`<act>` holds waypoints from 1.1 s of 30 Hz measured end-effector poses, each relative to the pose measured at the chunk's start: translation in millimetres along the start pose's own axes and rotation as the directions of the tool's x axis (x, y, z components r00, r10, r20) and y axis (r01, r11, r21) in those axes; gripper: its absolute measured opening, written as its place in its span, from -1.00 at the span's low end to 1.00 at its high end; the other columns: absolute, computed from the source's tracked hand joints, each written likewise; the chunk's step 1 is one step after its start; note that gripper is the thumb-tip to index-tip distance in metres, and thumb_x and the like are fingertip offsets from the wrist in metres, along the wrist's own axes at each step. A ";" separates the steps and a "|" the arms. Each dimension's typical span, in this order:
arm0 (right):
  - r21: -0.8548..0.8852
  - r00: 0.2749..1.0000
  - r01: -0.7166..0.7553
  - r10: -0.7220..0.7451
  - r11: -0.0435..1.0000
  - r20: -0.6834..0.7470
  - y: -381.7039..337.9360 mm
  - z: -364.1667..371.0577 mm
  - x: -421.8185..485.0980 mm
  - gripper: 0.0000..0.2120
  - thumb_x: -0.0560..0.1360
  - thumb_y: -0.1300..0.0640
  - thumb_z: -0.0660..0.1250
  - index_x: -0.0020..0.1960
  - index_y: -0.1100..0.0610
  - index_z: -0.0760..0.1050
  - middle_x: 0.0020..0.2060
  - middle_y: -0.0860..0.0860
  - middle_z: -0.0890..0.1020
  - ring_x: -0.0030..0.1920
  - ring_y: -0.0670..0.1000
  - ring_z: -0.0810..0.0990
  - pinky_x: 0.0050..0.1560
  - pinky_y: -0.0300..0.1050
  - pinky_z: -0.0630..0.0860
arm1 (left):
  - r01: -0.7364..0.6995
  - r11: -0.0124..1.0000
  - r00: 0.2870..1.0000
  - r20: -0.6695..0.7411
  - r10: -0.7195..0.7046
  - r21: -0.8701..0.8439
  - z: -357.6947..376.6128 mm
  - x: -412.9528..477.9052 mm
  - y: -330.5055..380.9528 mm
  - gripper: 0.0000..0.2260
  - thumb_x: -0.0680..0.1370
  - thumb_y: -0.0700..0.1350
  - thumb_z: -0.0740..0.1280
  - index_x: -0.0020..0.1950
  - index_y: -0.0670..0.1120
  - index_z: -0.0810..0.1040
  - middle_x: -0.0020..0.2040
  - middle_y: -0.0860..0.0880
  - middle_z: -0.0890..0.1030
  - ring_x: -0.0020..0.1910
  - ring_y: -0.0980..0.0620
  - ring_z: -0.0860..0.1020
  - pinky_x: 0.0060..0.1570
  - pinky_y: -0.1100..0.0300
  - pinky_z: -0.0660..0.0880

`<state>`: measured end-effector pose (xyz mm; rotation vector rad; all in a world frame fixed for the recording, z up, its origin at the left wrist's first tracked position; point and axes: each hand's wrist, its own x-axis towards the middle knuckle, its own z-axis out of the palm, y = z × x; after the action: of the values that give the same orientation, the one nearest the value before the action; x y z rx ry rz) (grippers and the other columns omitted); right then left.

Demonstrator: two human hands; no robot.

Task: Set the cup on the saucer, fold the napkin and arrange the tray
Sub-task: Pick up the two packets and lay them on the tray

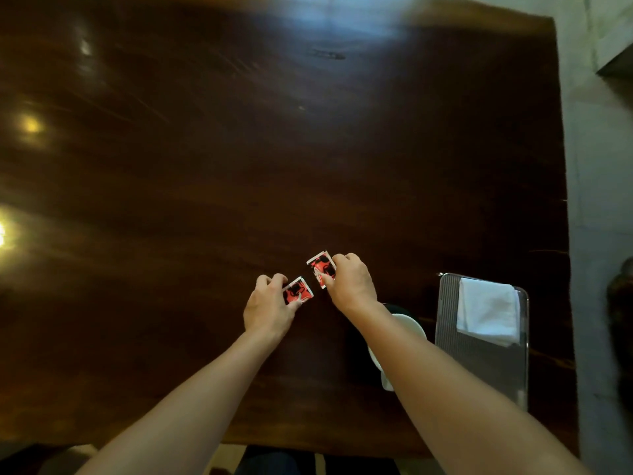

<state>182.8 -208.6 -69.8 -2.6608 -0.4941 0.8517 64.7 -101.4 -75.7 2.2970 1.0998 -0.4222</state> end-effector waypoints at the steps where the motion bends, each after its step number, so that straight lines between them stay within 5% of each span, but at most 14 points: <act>1: -0.001 1.000 -0.009 0.009 1.000 0.002 -0.9 2.9 1.7 -0.69 0.55 0.00 0.38 0.22 0.13 0.49 0.16 0.08 0.51 0.19 0.11 0.50 0.08 0.00 0.52 | -0.009 1.000 1.000 -0.003 0.009 -0.003 1.0 2.1 -0.7 -0.55 0.47 0.03 0.51 0.30 0.01 0.49 0.17 -0.02 0.50 0.11 -0.01 0.57 -0.02 0.10 0.58; 11: -0.029 0.994 -0.102 0.101 0.994 -0.034 -8.3 18.7 5.7 -0.56 0.48 0.09 0.48 0.27 0.07 0.38 0.15 0.09 0.51 0.17 0.11 0.53 -0.05 -0.06 0.47 | -0.035 0.999 0.999 0.018 0.035 -0.012 4.6 13.9 -3.5 -0.72 0.45 0.00 0.53 0.11 0.01 0.57 0.00 0.02 0.62 0.00 0.01 0.60 -0.11 0.11 0.55; 18: 0.034 0.991 -0.136 0.135 0.990 0.021 -2.6 14.8 -1.5 -0.80 0.54 0.16 0.41 0.15 0.09 0.51 0.08 0.07 0.59 0.09 0.09 0.58 0.00 -0.02 0.55 | 0.173 0.955 0.982 0.112 -0.150 -0.242 1.9 16.4 -8.4 -0.90 0.51 -0.02 0.47 -0.02 0.00 0.65 -0.13 0.04 0.67 -0.13 0.04 0.66 -0.08 0.04 0.65; 22: 0.210 0.987 -0.161 0.152 0.964 0.059 0.0 4.3 -10.5 -0.91 0.54 0.17 0.40 0.02 0.04 0.53 0.02 0.04 0.61 -0.02 0.02 0.59 -0.03 -0.04 0.59 | 0.342 0.764 0.937 0.263 -0.232 -0.546 -5.7 7.0 -2.8 -0.93 0.53 -0.10 0.47 -0.02 -0.06 0.65 -0.15 -0.04 0.71 -0.17 0.02 0.70 -0.25 0.09 0.63; 26: 0.379 0.984 -0.176 0.178 0.909 0.030 5.6 -16.3 -26.9 -0.94 0.56 0.15 0.37 -0.06 0.03 0.51 -0.08 0.01 0.60 -0.10 -0.03 0.60 -0.17 -0.13 0.57 | 0.382 0.550 0.922 0.347 -0.171 -0.743 -18.3 -14.3 15.1 -0.95 0.57 -0.17 0.41 0.00 -0.06 0.66 -0.06 -0.10 0.72 -0.04 -0.05 0.68 -0.13 0.08 0.58; 29: 0.598 0.969 -0.238 0.226 0.765 0.096 14.0 -36.4 -45.5 -0.94 0.56 0.18 0.39 -0.08 0.06 0.55 -0.09 0.05 0.64 -0.15 0.00 0.69 -0.28 -0.15 0.67 | 0.401 0.373 0.910 0.409 -0.061 -0.836 -29.1 -34.6 32.7 -0.93 0.56 -0.18 0.42 0.03 -0.08 0.65 -0.08 -0.07 0.76 0.00 -0.03 0.68 -0.07 0.06 0.55; 33: 0.806 0.961 -0.277 0.156 0.523 0.228 34.0 -59.5 -79.8 -0.95 0.56 0.24 0.37 -0.06 0.13 0.58 -0.04 0.15 0.68 -0.09 0.08 0.72 -0.23 -0.07 0.67 | 0.417 0.281 0.896 0.442 0.029 -0.864 -35.8 -65.8 59.3 -0.81 0.50 -0.22 0.48 0.10 -0.15 0.64 -0.09 -0.07 0.77 -0.02 -0.02 0.72 -0.05 0.06 0.57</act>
<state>165.4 -282.2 3.2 -1.7669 0.2300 1.0000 72.5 -150.5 5.8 0.9127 1.0059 -0.1719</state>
